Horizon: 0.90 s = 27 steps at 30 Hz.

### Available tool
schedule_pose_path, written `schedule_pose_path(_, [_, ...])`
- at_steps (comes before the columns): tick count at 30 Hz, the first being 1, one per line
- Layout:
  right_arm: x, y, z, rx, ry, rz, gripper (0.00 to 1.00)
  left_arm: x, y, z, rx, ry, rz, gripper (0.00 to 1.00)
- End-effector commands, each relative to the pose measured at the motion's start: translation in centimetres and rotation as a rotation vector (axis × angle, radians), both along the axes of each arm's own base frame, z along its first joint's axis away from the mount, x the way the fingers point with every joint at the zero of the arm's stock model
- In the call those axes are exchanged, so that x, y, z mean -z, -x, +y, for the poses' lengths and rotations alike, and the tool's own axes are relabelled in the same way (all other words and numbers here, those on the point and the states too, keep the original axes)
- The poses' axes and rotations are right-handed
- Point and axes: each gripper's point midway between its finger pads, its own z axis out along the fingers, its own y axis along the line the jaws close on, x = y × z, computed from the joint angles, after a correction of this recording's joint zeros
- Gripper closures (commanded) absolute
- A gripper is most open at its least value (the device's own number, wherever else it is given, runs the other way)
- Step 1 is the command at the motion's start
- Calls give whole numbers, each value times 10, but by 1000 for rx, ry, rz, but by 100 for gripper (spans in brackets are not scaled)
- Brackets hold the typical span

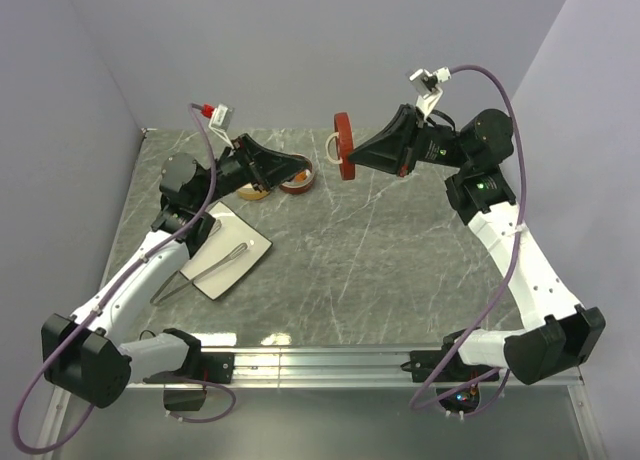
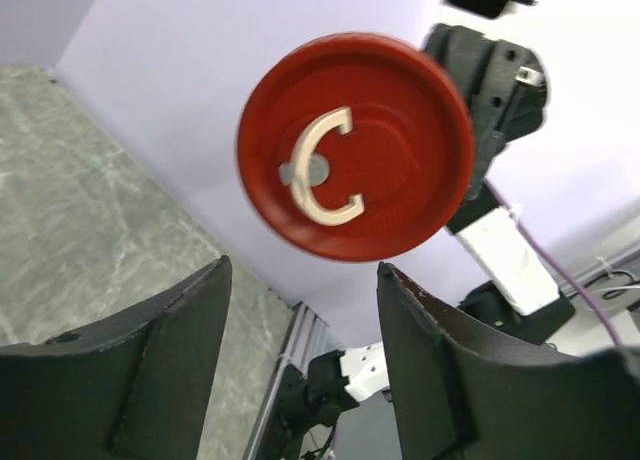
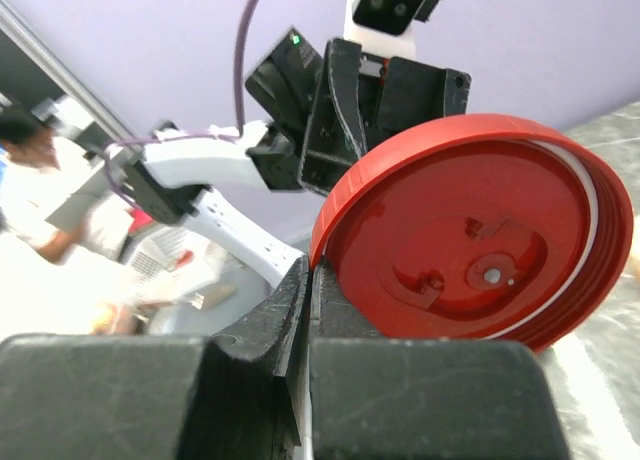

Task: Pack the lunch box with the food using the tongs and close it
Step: Pass the lid of the lunch box from the right arm to the left

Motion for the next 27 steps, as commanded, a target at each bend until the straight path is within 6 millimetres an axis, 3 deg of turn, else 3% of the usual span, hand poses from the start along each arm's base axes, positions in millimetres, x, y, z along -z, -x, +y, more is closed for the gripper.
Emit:
schedule_pose_path(1, [-19,-1,0,-21,-98,31,100,-31,12,-6,63,78,-69,36])
schedule_pose_path(9, [-29,2,-1,-42,-157,31,100,-43,24,-28,153,119,-82,43])
schedule_pose_path(16, [-29,8,-1,-60,-168,36,100,-35,18,-32,141,114,-31,45])
schedule_pose_path(27, [-19,14,4,-74,-145,25,100,-45,23,-33,167,138,-62,48])
